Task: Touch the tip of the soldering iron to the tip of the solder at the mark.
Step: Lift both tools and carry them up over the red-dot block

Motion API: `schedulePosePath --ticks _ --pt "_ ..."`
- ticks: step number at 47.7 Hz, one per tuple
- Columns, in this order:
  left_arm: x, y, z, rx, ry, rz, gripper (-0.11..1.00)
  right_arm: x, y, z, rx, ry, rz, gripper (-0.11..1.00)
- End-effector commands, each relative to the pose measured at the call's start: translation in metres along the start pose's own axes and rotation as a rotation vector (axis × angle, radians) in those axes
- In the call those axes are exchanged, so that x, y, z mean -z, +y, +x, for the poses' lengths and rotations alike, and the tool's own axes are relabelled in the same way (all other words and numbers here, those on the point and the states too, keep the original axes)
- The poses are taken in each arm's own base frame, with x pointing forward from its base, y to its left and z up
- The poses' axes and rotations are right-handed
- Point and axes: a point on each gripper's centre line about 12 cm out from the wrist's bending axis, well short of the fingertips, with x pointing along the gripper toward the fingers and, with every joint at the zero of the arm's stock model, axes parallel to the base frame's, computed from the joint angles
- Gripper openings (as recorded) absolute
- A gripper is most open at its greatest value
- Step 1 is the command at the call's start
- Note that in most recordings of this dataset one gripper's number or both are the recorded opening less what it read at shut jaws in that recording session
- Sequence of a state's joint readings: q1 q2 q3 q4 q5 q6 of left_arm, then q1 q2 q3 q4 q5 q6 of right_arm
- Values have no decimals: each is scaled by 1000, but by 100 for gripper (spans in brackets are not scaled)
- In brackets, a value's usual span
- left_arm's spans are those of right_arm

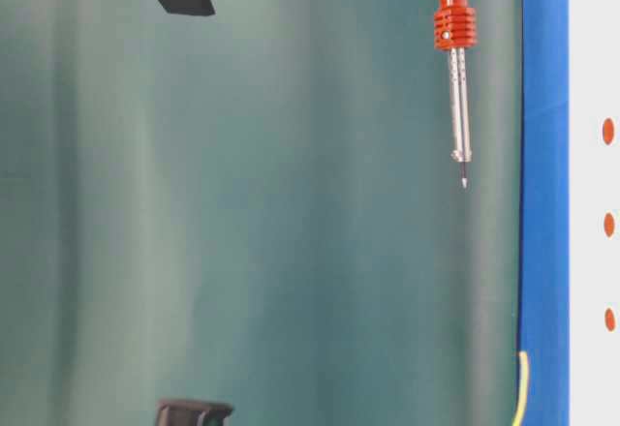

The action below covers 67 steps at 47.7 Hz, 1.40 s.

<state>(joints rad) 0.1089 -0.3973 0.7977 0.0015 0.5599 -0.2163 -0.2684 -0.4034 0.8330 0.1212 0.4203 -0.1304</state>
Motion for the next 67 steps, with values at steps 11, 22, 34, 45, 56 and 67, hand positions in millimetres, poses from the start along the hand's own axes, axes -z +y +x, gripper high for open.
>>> schedulePosePath --ticks 11,22,34,45,56,67 --pt "-10 0 28 0 -20 -2 2 -12 -2 0 8 -29 -4 6" --pt "-6 1 52 -10 29 -2 2 -10 -4 4 10 -14 1 6" --pt "-7 -1 55 -9 30 1 2 -9 -5 5 13 -11 2 6" --pt "-7 -6 54 2 30 13 2 -10 -6 8 14 -8 5 6" --pt "-3 -11 55 9 40 16 2 -13 -6 14 14 5 4 6" --pt "-3 -11 55 8 44 15 2 -18 -7 21 14 14 10 6"
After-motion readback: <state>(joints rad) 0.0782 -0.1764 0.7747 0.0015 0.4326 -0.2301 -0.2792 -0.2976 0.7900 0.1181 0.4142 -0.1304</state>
